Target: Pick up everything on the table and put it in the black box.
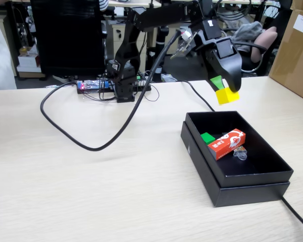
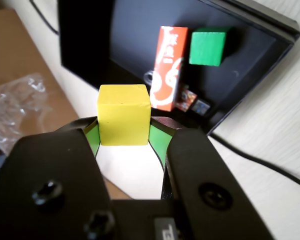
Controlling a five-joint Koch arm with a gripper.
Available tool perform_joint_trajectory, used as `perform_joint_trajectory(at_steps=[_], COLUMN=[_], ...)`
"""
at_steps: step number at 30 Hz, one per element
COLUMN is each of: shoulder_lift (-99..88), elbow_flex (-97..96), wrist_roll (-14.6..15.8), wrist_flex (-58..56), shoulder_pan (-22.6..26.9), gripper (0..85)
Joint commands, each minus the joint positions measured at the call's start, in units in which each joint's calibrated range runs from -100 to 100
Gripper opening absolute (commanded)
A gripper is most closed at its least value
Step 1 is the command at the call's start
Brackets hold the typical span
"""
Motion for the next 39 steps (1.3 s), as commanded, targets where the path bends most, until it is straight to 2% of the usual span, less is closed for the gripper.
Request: perform_joint_trajectory(at_steps=[1, 10, 13, 16, 19, 23, 26, 39], shoulder_lift=[1.38, 4.82, 5.05, 5.05, 5.05, 4.71, 4.48, -1.72], elbow_flex=[-1.13, -8.93, -9.93, -10.83, -11.20, -10.74, -10.11, -2.31], wrist_roll=[0.05, -0.20, -0.20, -0.24, -0.54, -0.68, -0.73, -0.88], wrist_flex=[1.87, 6.44, 6.79, 6.79, 6.79, 6.79, 6.79, 6.62], shoulder_pan=[0.29, -0.39, -0.34, -0.29, -0.29, -0.24, -0.20, -1.22], gripper=[4.7, 5.6, 11.3, 11.3, 18.4, 18.5, 25.3, 25.5])
